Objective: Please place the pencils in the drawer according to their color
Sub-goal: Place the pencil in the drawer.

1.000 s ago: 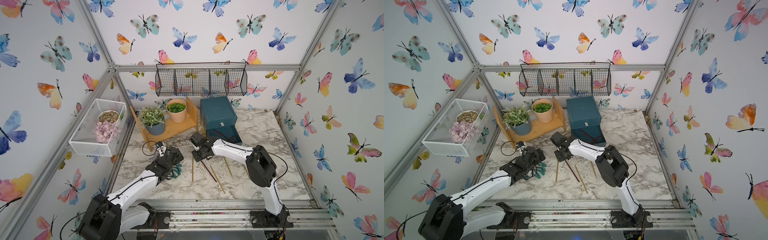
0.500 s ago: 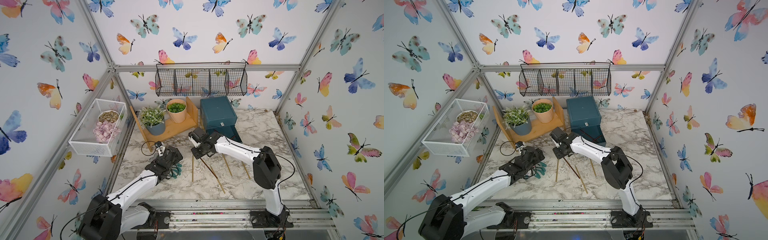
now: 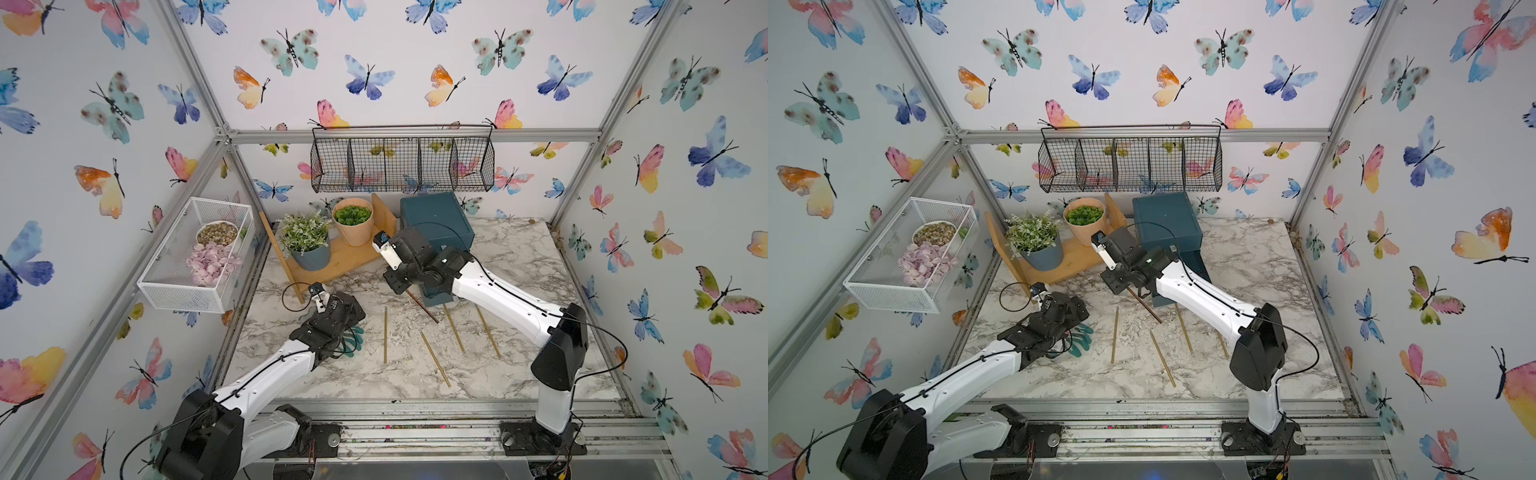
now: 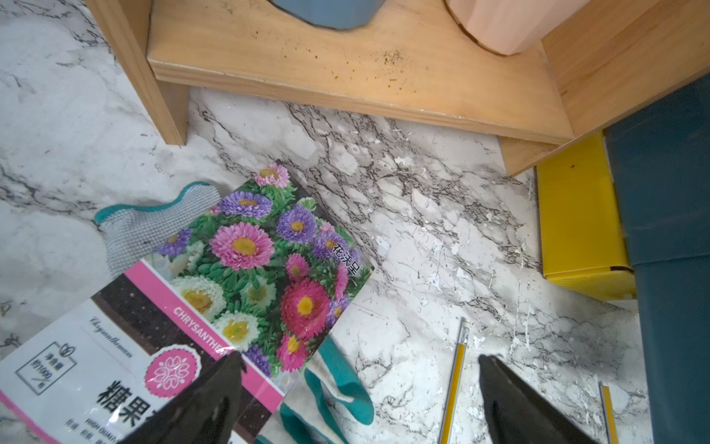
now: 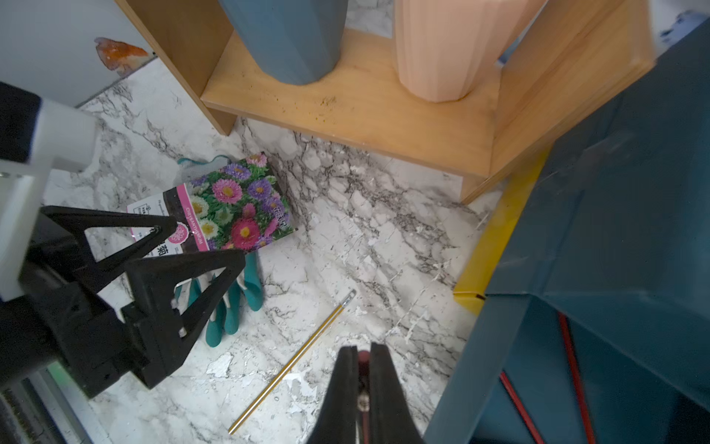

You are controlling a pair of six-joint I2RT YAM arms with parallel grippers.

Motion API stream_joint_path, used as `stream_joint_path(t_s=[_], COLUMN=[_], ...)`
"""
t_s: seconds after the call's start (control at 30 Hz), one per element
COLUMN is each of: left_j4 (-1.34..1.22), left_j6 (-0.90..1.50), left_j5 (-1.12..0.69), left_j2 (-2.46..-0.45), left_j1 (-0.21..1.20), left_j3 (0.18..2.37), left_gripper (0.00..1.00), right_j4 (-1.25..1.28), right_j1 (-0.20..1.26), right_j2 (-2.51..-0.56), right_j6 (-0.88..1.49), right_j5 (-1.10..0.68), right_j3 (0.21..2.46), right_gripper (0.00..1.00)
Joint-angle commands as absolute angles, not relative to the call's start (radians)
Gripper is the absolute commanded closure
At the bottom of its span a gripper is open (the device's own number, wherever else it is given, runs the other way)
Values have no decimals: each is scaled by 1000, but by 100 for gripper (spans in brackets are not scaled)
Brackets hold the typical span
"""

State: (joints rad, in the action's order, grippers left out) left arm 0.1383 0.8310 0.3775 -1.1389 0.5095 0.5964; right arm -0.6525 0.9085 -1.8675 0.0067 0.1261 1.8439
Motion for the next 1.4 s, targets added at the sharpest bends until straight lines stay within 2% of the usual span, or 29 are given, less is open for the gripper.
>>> stream_joint_path(t_s=[0.0, 0.23, 0.47, 0.87, 1.37], left_j4=[143, 136, 132, 128, 130], left_j6=[828, 828, 831, 829, 827], left_j5=[364, 356, 351, 347, 348], left_j2=[-1120, -1124, -1123, -1138, -1143], left_j1=[501, 500, 500, 499, 499], left_j3=[600, 604, 604, 615, 620], left_gripper=[2, 2, 2, 2, 2], right_j4=[-525, -309, -47, -35, -46], right_j1=[905, 888, 825, 670, 643], right_j2=[-1799, -1728, -1651, -1693, -1648], right_j6=[-85, -238, -383, -303, -244], right_j5=[233, 337, 311, 210, 175], right_j3=[1814, 1695, 1501, 1447, 1312], right_gripper=[96, 96, 96, 96, 97])
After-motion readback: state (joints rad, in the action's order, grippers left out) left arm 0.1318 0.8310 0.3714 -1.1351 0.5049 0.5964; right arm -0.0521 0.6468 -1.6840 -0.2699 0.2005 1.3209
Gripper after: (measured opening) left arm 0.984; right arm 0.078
